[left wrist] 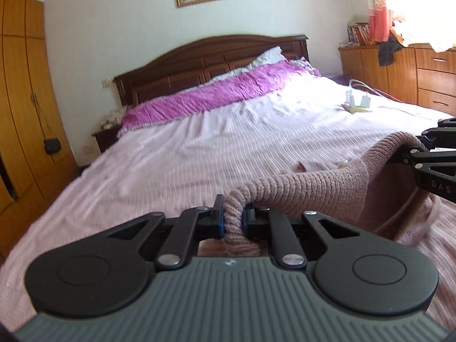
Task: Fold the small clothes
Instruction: 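Lift the hem with both grippers and fold it toward the collar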
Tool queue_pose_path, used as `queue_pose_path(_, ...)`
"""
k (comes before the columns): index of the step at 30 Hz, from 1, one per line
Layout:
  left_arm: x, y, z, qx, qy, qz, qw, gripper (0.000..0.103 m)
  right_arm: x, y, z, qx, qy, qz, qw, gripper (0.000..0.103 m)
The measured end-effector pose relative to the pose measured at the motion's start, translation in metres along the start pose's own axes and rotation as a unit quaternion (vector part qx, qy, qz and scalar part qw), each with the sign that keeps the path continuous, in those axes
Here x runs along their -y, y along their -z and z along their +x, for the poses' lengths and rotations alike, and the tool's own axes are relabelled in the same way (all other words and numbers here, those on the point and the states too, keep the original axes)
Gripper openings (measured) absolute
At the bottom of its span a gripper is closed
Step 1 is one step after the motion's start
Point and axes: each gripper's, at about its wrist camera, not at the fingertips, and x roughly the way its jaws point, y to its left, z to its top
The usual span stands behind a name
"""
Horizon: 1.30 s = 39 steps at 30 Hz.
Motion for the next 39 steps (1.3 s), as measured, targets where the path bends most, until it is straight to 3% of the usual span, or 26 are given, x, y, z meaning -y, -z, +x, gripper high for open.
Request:
queue_pose_path(5, -0.008, -0.019, 0.046, 0.006, -0.016, -0.009, 0.9998, 0.013, 0.008, -0.021, 0.051, 0.004, 0.012, -0.014, 1.0, 0.013)
queue_pose_path(10, -0.006, -0.023, 0.104, -0.011, -0.027, -0.008, 0.9995, 0.013, 0.013, -0.026, 0.118, -0.02, 0.018, -0.02, 0.999, 0.013)
queue_pose_path(20, -0.006, 0.022, 0.206, -0.109, -0.01, -0.014, 0.9939, 0.016, 0.016, 0.034, 0.227, -0.136, -0.002, 0.012, 0.991, 0.015)
queue_pose_path(23, -0.006, 0.035, 0.219, -0.132, -0.01, -0.013, 0.9911, 0.026, 0.012, 0.044, 0.233, -0.13, 0.001, 0.009, 0.991, 0.028)
queue_pose_path(25, -0.005, 0.037, 0.219, -0.131, -0.038, -0.006, 0.9906, 0.05, 0.014, 0.045, 0.233, -0.129, 0.007, 0.013, 0.992, 0.037)
queue_pose_path(26, -0.005, 0.036, 0.217, -0.131, -0.05, 0.0, 0.9902, 0.053, 0.017, 0.045, 0.233, -0.128, 0.009, 0.018, 0.992, 0.039)
queue_pose_path(28, -0.008, 0.032, 0.211, -0.135, -0.052, 0.0, 0.9895, 0.057, 0.024, 0.044, 0.226, -0.129, 0.008, 0.034, 0.991, 0.053)
queue_pose_path(30, -0.015, 0.028, 0.202, -0.139, -0.04, -0.016, 0.9894, 0.06, 0.033, 0.041, 0.213, -0.129, -0.002, 0.058, 0.99, 0.06)
queue_pose_path(34, -0.024, 0.022, 0.182, -0.141, -0.04, -0.026, 0.9889, 0.075, 0.042, 0.037, 0.177, -0.116, -0.015, 0.083, 0.99, 0.064)
queue_pose_path(39, -0.027, 0.018, 0.151, -0.13, -0.032, -0.03, 0.9906, 0.076, 0.041, 0.035, 0.136, -0.098, -0.021, 0.074, 0.992, 0.065)
